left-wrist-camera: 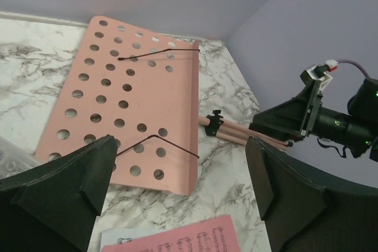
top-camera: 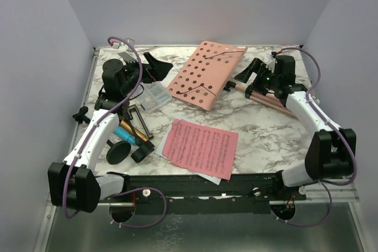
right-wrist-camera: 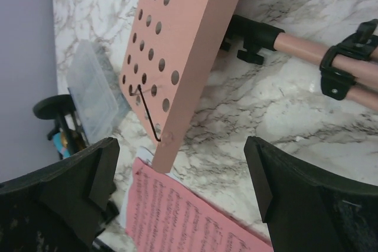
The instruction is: Set up the instrument practice props
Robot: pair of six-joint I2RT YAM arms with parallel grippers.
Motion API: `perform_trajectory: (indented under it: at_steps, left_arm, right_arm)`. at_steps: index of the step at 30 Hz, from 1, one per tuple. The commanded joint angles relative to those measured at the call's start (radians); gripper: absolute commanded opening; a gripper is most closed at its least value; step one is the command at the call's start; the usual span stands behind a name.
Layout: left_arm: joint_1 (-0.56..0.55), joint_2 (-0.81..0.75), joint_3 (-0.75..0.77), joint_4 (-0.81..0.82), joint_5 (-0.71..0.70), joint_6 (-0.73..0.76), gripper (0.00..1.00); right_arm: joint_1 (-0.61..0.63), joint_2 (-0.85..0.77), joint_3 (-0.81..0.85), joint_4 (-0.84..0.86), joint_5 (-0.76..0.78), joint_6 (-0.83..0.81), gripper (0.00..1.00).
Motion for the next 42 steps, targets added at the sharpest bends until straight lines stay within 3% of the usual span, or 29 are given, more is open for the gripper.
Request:
perform_trajectory:
  at_steps: [1,7,14,24,32,38,42]
  left_arm:
    - [-0.018,0.025,0.039,0.021,0.054,-0.031,0.99]
    - [-0.022,0.045,0.041,0.033,0.078,-0.053,0.99]
    - [-0.022,0.057,0.042,0.045,0.098,-0.07,0.99]
    - [-0.019,0.08,0.042,0.061,0.114,-0.089,0.99]
    - [-0.018,0.097,0.041,0.063,0.117,-0.089,0.99]
    - [-0.017,0.097,0.039,0.063,0.114,-0.085,0.99]
    - [-0.017,0.102,0.039,0.063,0.114,-0.086,0.99]
  right_arm:
    - [-0.043,0.12,-0.009,0.201,-0.223,0.184,1.0]
    - [-0.042,0.35,0.037,0.411,-0.328,0.31,0.98]
    - [-0.04,0.545,0.058,0.634,-0.386,0.444,0.84]
    - [-0.017,0.668,0.111,0.773,-0.375,0.518,0.65]
    - [-0.008,0.742,0.185,0.843,-0.375,0.595,0.62]
    - [-0.006,0.745,0.182,0.967,-0.396,0.706,0.35]
    - [-0.012,0.698,0.198,0.984,-0.42,0.741,0.13]
